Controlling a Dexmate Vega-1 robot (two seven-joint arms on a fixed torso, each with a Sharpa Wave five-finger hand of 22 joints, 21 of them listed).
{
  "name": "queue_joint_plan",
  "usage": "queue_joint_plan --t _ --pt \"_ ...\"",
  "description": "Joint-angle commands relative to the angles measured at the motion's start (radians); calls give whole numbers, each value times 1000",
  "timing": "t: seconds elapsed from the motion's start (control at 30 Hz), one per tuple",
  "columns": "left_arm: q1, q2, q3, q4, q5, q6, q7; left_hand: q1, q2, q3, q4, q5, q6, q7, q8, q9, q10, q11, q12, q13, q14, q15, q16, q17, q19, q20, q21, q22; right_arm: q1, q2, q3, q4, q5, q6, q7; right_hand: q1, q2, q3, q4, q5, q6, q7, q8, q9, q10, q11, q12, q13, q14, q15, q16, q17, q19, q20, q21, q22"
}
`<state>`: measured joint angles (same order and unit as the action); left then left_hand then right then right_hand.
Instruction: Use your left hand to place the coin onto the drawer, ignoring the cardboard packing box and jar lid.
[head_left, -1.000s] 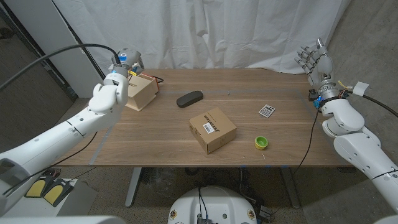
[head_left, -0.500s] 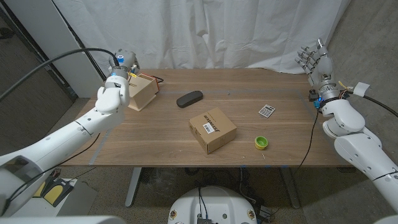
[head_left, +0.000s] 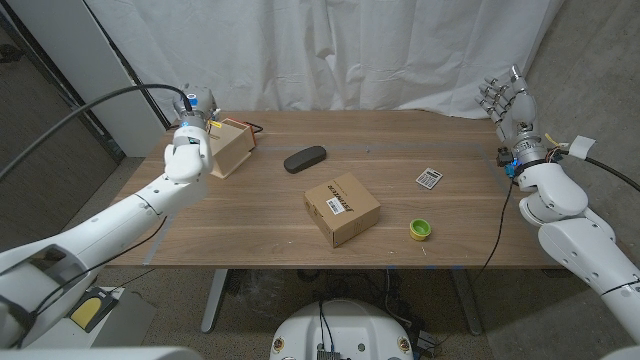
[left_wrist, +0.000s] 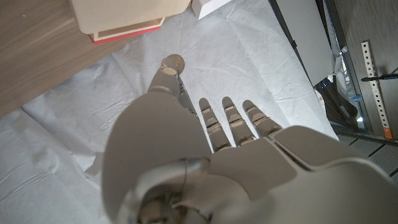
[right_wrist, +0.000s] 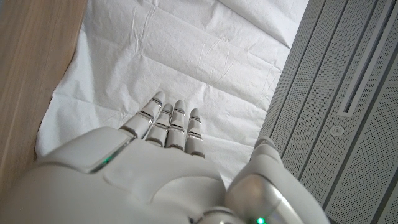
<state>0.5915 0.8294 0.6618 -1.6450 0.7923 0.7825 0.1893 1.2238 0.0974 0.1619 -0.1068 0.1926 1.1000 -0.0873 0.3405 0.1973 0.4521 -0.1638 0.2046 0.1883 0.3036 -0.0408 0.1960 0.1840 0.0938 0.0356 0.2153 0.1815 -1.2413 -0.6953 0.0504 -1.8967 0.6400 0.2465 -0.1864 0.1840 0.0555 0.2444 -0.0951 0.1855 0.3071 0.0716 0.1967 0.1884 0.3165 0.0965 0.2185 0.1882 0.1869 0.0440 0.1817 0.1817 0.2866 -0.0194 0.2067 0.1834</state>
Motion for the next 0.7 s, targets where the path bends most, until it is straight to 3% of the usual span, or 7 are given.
queue_joint_plan --t 0.03,0.3,0.7 --pt "-24 -41 31 72 -42 17 58 -11 3 12 2 4 82 50 1 2 11 0 2 3 11 -90 2 2 13 0 1 3 2 -6 -1 -4 8 -14 12 3 7 2 -1 8 10 1 2 4 7 -1 2 2 6 -1 5 2 8 -3 -1 3" --pt "-35 -63 50 121 -78 13 101 -13 7 14 4 4 78 70 0 1 13 5 1 4 18 -83 3 3 17 6 2 3 6 -21 -2 -5 15 -26 29 5 10 3 -2 8 9 1 1 4 6 0 1 2 6 0 5 2 9 -3 -1 3" --pt "-66 -81 89 184 -126 -28 126 -16 12 16 7 2 70 64 -4 0 21 4 2 5 23 -82 3 4 18 7 1 4 2 -29 2 -25 10 -45 17 9 13 6 -4 7 9 0 1 4 5 0 1 2 6 -2 5 2 10 -3 -1 3"
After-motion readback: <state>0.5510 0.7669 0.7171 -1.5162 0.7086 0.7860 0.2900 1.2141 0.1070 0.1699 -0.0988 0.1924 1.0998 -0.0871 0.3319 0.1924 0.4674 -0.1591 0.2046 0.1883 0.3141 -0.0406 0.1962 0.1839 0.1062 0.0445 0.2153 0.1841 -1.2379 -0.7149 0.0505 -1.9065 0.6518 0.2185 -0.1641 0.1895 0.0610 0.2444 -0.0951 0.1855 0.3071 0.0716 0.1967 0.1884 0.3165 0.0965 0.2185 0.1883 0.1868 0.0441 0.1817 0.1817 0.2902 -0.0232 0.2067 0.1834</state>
